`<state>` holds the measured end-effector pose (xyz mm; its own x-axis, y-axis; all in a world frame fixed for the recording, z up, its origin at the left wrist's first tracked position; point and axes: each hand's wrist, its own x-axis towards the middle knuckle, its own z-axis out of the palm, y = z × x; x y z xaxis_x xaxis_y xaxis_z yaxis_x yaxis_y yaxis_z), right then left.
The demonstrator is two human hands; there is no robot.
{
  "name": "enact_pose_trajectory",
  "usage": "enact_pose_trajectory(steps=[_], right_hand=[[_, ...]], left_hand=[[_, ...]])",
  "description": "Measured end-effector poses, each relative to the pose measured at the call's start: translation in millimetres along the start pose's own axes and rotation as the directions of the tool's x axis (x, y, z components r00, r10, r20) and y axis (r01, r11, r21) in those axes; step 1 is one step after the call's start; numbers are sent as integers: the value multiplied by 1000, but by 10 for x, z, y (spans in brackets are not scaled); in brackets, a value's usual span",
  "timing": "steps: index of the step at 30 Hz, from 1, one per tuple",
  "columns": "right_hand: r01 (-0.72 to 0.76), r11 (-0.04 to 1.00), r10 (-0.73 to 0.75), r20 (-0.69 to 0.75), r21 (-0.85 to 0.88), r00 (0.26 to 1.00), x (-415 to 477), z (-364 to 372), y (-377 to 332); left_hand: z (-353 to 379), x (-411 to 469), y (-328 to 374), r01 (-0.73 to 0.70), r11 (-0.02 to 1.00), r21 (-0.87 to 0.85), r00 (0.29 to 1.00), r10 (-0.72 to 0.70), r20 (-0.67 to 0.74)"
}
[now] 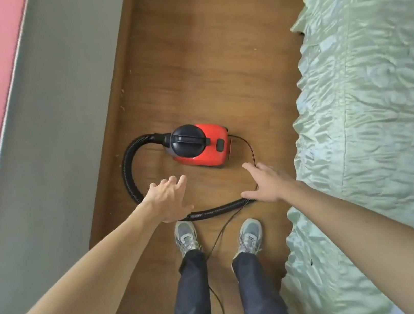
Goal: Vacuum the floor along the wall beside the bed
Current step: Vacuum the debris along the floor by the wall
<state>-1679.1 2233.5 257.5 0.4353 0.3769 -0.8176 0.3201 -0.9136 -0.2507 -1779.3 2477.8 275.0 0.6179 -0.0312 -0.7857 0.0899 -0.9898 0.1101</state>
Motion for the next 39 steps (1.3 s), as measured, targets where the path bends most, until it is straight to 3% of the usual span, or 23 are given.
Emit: enact_pose_trajectory(steps=[13, 19, 29, 33, 39], right_hand=[[-82, 989, 53, 223, 122, 973, 1300, 1804, 241], [-95, 983, 52, 257, 159, 965, 1865, 2538, 383], [-123, 988, 104, 197, 90, 975, 2597, 3403, 649], [-151, 978, 122, 196, 143, 973, 2794, 3558, 706], [-224, 916, 172, 177, 334, 969, 2938, 3621, 714]], left_hand=[[1942, 1151, -338, -44, 999, -31, 973, 50, 223], [2666, 1743, -390, -59, 998, -27, 956, 65, 287], [3441, 2577, -172, -105, 982, 159, 976, 71, 207], [3610, 2831, -75, -122, 983, 136, 957, 80, 278], [3758, 2822, -120, -107, 987, 123, 973, 78, 217]])
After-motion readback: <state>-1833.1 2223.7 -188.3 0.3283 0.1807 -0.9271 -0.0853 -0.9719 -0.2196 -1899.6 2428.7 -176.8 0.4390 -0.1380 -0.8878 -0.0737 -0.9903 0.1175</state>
